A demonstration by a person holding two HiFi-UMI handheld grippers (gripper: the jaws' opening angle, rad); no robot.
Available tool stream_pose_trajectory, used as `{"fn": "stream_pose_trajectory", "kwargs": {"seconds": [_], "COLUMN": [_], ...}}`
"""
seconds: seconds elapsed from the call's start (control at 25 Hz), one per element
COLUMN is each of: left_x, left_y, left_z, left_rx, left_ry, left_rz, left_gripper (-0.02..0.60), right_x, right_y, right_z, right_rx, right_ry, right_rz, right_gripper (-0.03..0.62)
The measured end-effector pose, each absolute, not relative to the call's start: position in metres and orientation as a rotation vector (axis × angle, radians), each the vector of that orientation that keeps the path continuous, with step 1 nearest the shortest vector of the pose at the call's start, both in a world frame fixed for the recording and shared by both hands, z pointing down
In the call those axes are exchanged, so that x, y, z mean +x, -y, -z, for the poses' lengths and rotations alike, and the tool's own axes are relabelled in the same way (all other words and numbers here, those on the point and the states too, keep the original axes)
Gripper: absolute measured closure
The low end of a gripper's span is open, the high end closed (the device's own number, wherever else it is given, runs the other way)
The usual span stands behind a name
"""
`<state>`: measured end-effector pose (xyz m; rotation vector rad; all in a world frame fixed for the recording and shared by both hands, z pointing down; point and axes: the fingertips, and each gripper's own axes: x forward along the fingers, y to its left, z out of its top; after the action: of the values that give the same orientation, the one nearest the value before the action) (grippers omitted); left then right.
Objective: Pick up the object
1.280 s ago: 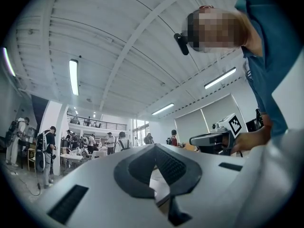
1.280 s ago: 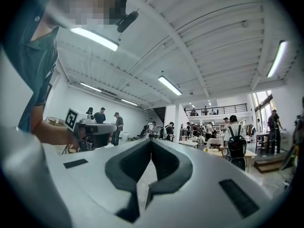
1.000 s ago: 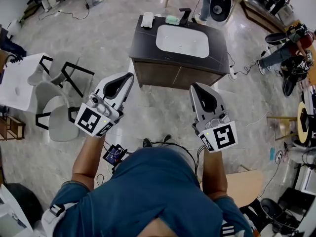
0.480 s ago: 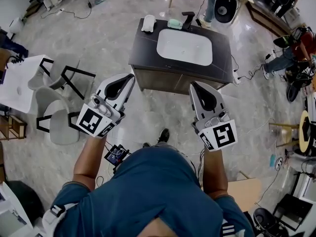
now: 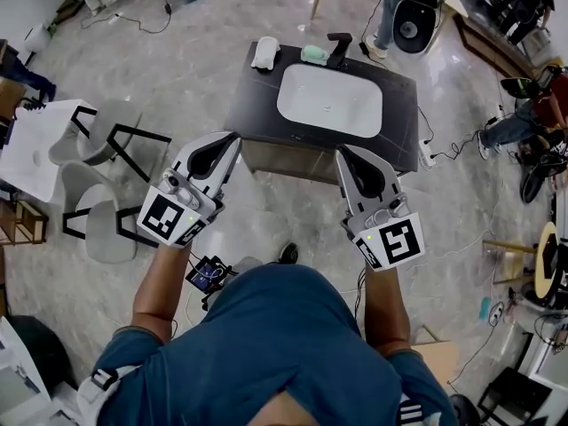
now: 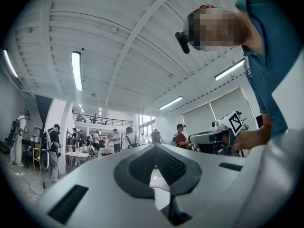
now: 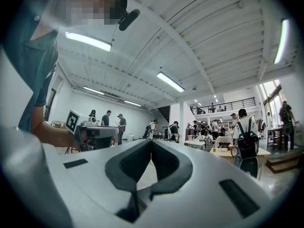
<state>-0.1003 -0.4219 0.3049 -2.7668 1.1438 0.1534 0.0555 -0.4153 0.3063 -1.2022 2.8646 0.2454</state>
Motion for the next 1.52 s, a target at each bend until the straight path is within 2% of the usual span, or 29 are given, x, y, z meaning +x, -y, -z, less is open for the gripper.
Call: {"fn": "stream_pose_trajectory", "kwargs": {"seconds": [0.28, 0.96, 1.52], "left_x": [-0.092, -0.15, -0.166], "left_y": [0.45, 0.558, 0.612], "left_z": [-0.304, -0.306, -0.321], "left_rx": [-2.764, -2.842, -2.894], "left_ry": [-1.154, -1.037, -0.96], "left_rz": [-0.15, -0.182, -0.19], "left_gripper": [0.577, 0.577, 0.577], "right_x": [0.061, -0.003, -0.026], "right_y": [0.446, 0.537, 0.581], "right_z": [-0.311, -0.31, -0.316], "right_rx": [-1.183, -1.31, -1.381], "right_ry": [-2.878, -2.865, -2.855], "right_rz": [-0.224, -0.226, -0.233], "right_gripper": [0.579, 0.579, 0.58]}}
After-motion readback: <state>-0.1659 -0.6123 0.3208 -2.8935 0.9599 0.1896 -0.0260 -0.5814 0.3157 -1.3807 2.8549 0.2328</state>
